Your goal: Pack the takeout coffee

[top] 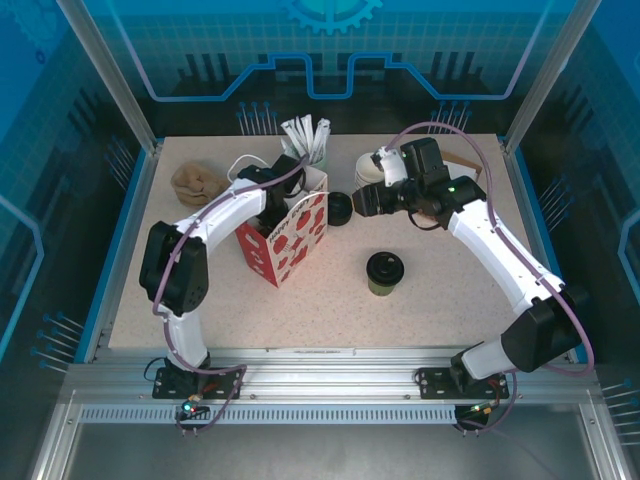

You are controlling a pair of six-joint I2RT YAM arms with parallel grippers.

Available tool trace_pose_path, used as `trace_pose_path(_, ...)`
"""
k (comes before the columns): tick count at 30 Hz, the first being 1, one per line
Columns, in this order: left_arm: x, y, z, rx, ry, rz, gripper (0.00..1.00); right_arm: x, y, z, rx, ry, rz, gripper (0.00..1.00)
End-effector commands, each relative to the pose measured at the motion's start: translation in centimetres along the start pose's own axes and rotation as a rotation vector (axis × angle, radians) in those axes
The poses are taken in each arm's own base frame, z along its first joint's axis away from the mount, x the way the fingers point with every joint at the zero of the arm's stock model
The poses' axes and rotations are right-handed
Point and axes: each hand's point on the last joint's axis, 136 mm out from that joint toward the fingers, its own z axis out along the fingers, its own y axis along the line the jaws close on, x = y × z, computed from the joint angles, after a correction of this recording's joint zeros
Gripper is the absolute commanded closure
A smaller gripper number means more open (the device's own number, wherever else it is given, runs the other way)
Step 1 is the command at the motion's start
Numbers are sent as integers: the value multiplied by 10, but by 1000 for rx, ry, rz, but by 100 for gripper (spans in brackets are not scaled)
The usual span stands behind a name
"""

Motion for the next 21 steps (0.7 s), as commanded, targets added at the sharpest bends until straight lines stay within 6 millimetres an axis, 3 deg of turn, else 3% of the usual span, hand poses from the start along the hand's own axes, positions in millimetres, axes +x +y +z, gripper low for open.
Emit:
trace_pose_path(1, -1, -3, 17, 16, 3, -20, 66, -1, 1, -3, 1, -20, 6, 30)
trace_pose_path(14, 9, -3, 54, 12, 37, -53, 62, 3, 0, 1, 1, -9, 7, 30)
trace_pose_path(21, 9, -2, 60, 7, 37, -61, 59, 4, 0, 3, 1, -2, 10, 30)
